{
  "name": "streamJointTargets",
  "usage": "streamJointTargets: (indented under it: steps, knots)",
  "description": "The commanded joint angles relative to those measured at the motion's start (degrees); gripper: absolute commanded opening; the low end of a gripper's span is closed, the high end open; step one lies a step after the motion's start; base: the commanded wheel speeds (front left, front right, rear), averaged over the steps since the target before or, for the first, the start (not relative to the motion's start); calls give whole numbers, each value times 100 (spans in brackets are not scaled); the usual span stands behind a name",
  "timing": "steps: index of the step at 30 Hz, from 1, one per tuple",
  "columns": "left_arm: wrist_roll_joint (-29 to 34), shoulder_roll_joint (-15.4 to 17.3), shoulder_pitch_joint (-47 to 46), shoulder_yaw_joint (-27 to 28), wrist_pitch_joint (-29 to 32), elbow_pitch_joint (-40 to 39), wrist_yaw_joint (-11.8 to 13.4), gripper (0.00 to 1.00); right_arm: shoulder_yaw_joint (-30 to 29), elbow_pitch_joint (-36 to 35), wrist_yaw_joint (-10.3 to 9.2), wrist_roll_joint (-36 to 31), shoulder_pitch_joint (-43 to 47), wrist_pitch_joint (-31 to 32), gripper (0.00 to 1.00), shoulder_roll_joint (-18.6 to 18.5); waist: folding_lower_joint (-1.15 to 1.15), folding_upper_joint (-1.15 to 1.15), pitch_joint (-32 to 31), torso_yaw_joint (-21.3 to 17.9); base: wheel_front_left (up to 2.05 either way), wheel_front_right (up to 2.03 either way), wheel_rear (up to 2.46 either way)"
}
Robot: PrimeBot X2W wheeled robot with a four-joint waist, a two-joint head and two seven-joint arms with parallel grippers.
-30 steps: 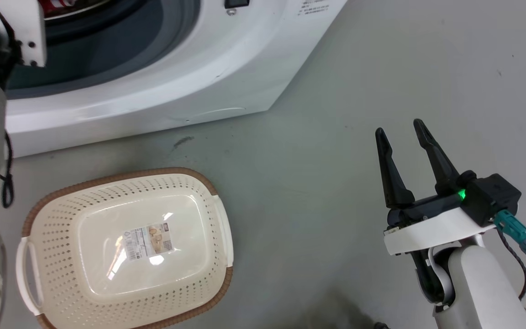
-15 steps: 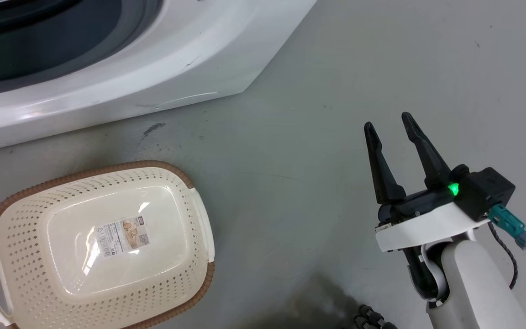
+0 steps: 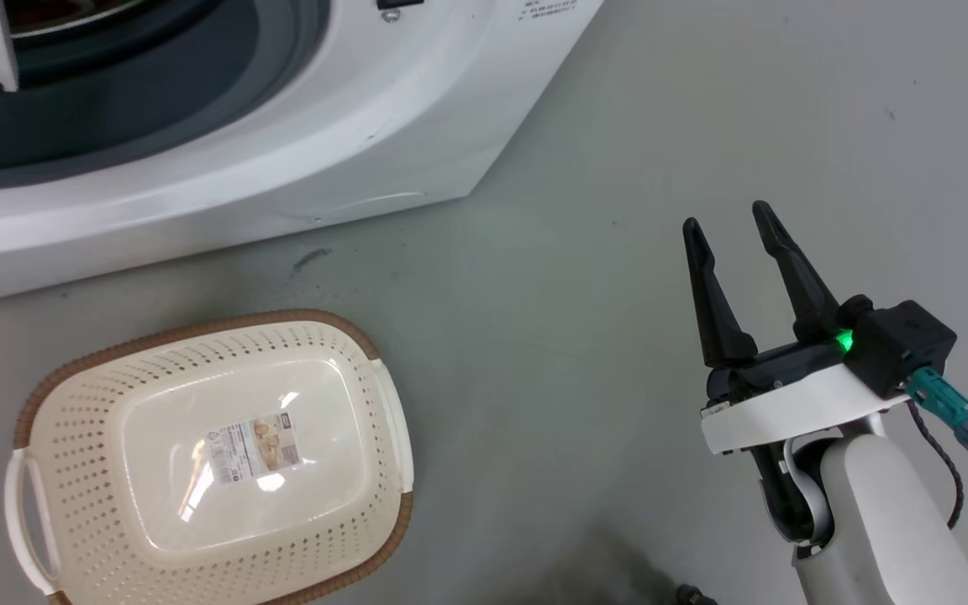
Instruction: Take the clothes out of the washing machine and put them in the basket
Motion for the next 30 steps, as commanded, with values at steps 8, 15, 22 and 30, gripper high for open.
streamJointTargets:
  steps: [8, 15, 22, 30]
  knots:
    - [-409, -281, 623, 263, -1630, 35, -69, 0, -148, 135, -4, -151, 150, -18, 100, 4, -1, 0, -695, 248, 0, 0, 0]
    - [-630, -553, 1096, 338, -2564, 274, -114, 0, -301, 258, -4, -245, 439, -17, 100, 4, -1, 0, -1281, 365, 0, 0, 0]
    - [-844, -842, 1706, 450, -2844, 163, -190, 0, -430, 366, -3, -296, 776, -17, 100, 4, -1, 0, -1866, 493, 0, 0, 0]
    - [-1032, -1130, 2813, 788, -2868, -1130, -152, 0, -578, 451, -4, -356, 1118, -17, 100, 4, -1, 0, -2412, 704, 0, 0, 0]
